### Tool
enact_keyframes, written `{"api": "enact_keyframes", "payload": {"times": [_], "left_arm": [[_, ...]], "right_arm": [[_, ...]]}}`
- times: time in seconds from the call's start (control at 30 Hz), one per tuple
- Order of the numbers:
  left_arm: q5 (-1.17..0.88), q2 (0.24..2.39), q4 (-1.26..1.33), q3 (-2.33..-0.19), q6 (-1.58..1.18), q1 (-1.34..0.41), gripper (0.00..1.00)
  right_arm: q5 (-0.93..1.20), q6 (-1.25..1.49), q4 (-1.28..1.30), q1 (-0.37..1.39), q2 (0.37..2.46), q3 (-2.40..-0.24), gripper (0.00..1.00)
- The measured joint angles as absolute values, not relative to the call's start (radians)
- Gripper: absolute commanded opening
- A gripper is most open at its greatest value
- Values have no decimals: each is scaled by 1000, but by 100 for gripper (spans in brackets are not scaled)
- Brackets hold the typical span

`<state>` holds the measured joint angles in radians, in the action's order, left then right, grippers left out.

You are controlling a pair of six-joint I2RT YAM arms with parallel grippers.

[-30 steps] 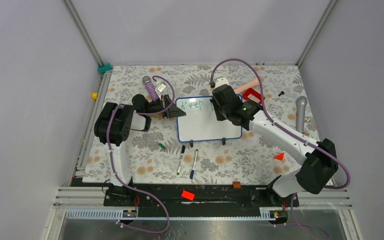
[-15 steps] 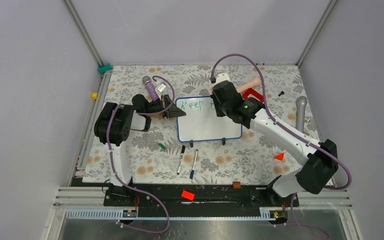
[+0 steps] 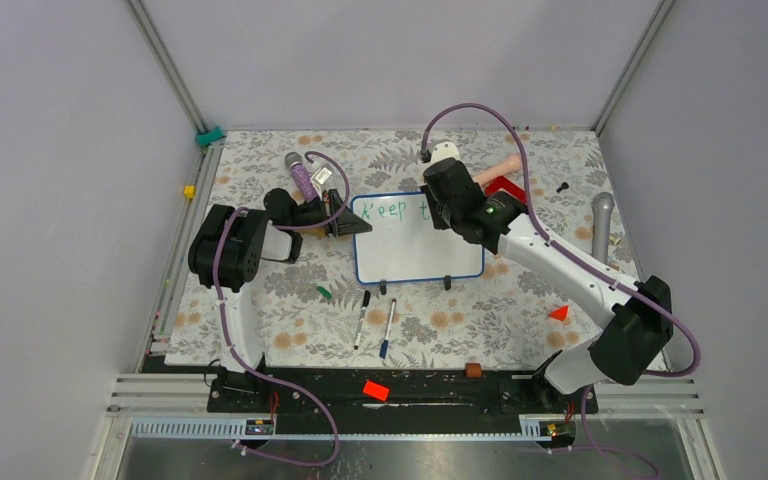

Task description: Write a sentence on the whiteboard

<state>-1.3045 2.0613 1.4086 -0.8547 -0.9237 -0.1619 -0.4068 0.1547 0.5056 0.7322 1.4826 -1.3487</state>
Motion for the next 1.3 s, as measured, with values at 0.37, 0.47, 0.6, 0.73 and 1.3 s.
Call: {"api": "enact_keyframes", "payload": {"times": [0.37, 0.47, 0.6, 0.73, 1.3], "left_arm": [[-1304, 2061, 1409, -855, -924, -162, 0], [-1304, 2061, 1408, -855, -924, -162, 0], [-1304, 2061, 1409, -855, -924, -162, 0], [-1304, 2061, 1409, -855, -924, -162, 0], [-1303, 2061, 1408, -855, -924, -162, 0]], "right_arm": [[-407, 154, 511, 732, 1503, -1349, 0], [-407, 155, 512, 732, 1505, -1349, 0], [-407, 155, 513, 732, 1505, -1349, 0], [-403, 155, 519, 732, 1505, -1349, 0], [-371, 176, 534, 732, 1477, -1278, 0]]}}
